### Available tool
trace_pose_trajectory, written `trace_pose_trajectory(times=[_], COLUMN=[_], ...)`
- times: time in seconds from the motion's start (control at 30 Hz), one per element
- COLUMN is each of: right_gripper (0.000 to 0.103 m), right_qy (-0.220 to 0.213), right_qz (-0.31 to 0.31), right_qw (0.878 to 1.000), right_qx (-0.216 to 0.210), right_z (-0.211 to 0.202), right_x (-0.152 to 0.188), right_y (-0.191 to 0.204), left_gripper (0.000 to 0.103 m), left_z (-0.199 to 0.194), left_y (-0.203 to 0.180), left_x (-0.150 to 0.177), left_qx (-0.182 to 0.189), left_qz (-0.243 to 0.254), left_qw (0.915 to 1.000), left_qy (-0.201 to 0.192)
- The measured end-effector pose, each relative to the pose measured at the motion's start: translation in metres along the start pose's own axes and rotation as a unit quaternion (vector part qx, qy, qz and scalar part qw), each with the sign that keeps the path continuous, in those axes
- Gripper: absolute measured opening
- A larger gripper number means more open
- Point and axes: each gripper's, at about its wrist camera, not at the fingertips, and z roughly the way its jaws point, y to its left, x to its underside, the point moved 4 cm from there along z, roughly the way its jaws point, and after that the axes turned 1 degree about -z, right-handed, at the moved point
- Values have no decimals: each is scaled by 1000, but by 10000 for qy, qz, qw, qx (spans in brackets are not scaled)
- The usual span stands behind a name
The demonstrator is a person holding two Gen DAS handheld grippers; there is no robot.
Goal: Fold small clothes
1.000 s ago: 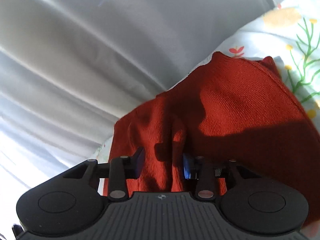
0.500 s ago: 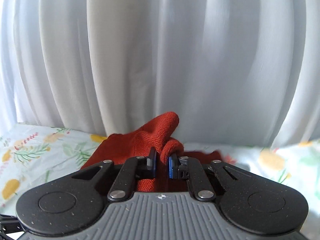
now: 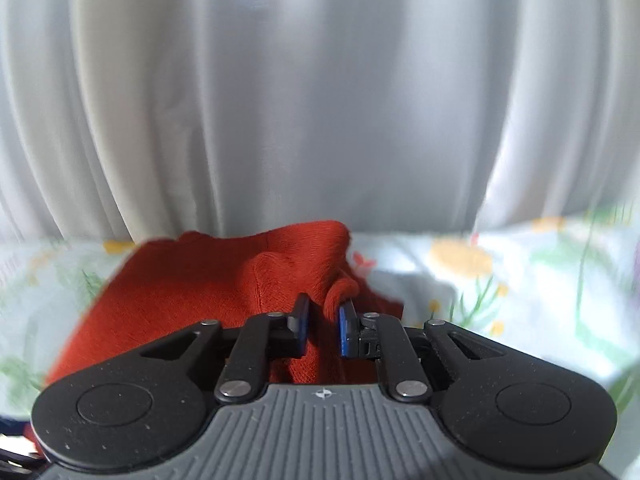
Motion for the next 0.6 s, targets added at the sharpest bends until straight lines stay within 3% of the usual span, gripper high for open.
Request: trace_pose_trajectory(times=[0.07, 0.2, 0.3, 0.37, 0.47, 0.5, 0.53, 0.6], right_gripper=[32, 42, 44, 51, 50, 44, 25, 19], right_qy=[18, 250, 576, 686, 685, 666, 676, 808], right_qz=[875, 2301, 2572, 2635, 2711, 2757, 2772, 2413], right_qw=[9957, 9669, 9555, 9506, 9475, 9469, 9478, 9616], right_qx=[-293, -1077, -1327, -1488, -1553, -1512, -1426, -1028], right_z=[-19, -55, -66, -62, -46, -40, -35, -31], right_x=[9, 48, 76, 83, 84, 85, 87, 83], right_y=[-25, -57, -53, -47, -39, -37, -36, -29], left_gripper=[93, 93, 93, 93, 94, 94, 94, 94], left_z=[0, 0, 1, 2, 3, 4, 5, 5], left_y=[0, 1, 0, -3, -6, -8, -10, -11], left_x=[0, 1, 2, 2, 2, 2, 2, 1], left_qx=[-12, -47, -105, -185, -312, -357, -403, -509], left_qz=[-19, -39, -49, -46, -30, 6, 44, 80], left_qw=[10000, 10000, 9999, 9998, 9995, 9994, 9992, 9987], left_qy=[-7, -38, -61, -52, -55, -42, -22, 6])
